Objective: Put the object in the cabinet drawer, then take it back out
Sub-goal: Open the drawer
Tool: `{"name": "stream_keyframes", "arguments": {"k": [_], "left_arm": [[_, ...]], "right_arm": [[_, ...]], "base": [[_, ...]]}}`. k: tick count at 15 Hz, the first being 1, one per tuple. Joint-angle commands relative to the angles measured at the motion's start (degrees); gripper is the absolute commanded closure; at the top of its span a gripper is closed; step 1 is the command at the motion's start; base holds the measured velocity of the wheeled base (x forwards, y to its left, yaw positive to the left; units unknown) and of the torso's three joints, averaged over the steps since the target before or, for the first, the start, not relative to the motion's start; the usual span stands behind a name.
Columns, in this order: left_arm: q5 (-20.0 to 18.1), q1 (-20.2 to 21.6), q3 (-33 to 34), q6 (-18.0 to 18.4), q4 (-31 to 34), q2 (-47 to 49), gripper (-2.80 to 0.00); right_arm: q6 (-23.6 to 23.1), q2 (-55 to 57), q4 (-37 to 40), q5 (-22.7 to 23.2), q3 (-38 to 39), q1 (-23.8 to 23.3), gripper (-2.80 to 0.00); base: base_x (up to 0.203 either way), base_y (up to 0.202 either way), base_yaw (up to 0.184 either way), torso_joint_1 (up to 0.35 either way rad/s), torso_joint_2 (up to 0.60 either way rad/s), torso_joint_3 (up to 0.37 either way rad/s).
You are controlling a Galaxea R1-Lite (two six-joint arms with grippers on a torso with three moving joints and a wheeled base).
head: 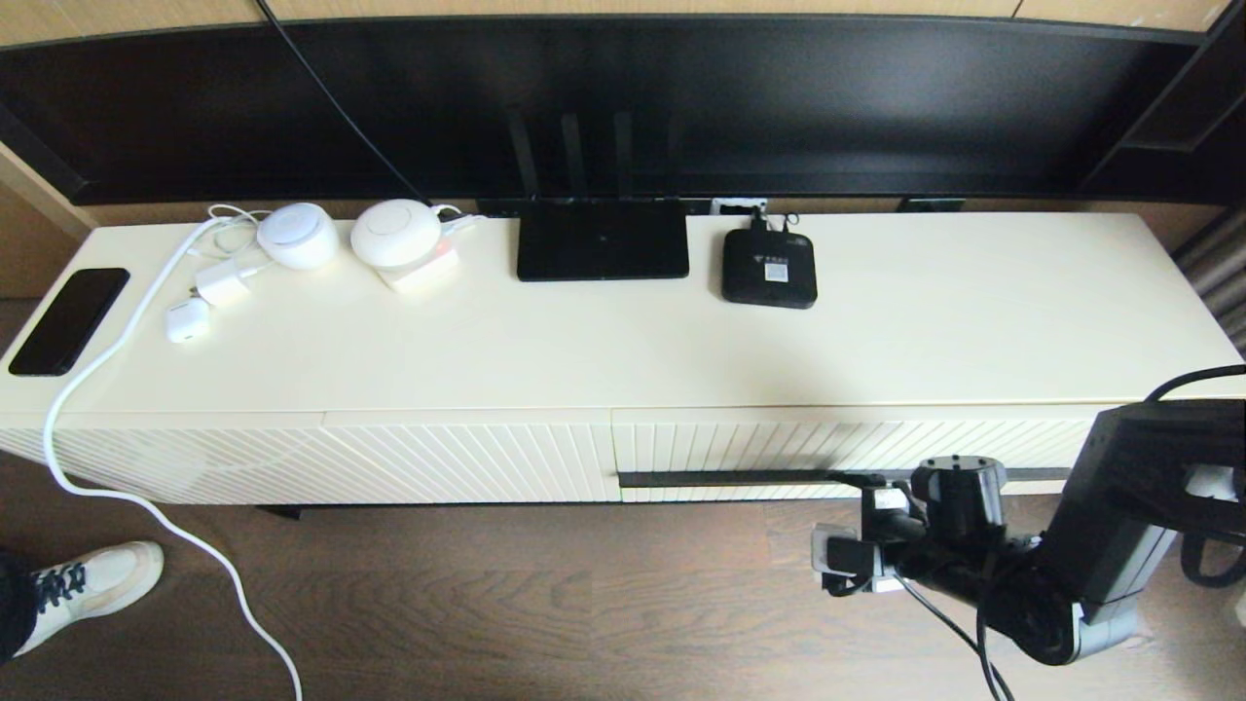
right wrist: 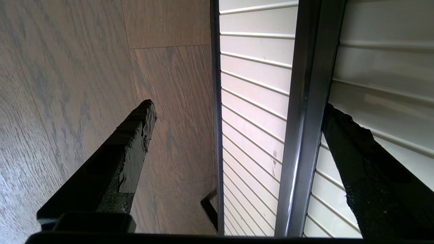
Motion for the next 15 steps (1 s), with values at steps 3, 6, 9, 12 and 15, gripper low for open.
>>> {"name": "stream_keyframes", "arguments": {"k": [3, 6, 9, 12, 15], "left_arm": [[0.0, 0.0, 0.0, 0.0, 0.0, 0.0, 0.0], [0.0, 0.0, 0.0, 0.0, 0.0, 0.1, 0.0], [0.0, 0.0, 0.0, 0.0, 0.0, 0.0, 0.0], [0.0, 0.0, 0.0, 0.0, 0.0, 0.0, 0.0], [0.0, 0.0, -0.1, 0.0, 0.0, 0.0, 0.0]], "right_arm": [[-0.4, 0.5, -0.2, 0.4, 1.0, -0.5, -2.8], [-0.5, -1.4, -0.2, 0.5, 4.6, -0.5, -2.8], [-0.5, -2.9, -0.2, 0.5, 8.7, -0.4, -2.8], [-0.5, -4.2, -0.2, 0.6, 13.1, 0.0, -2.8], [-0.3, -7.2, 0.1, 0.5, 17.4, 0.7, -2.8]], "base": [[0.0, 0.0, 0.0, 0.0, 0.0, 0.0], [0.0, 0.0, 0.0, 0.0, 0.0, 0.0], [0.0, 0.0, 0.0, 0.0, 0.0, 0.0], [0.0, 0.0, 0.0, 0.0, 0.0, 0.0], [0.0, 0.0, 0.0, 0.0, 0.0, 0.0]]}}
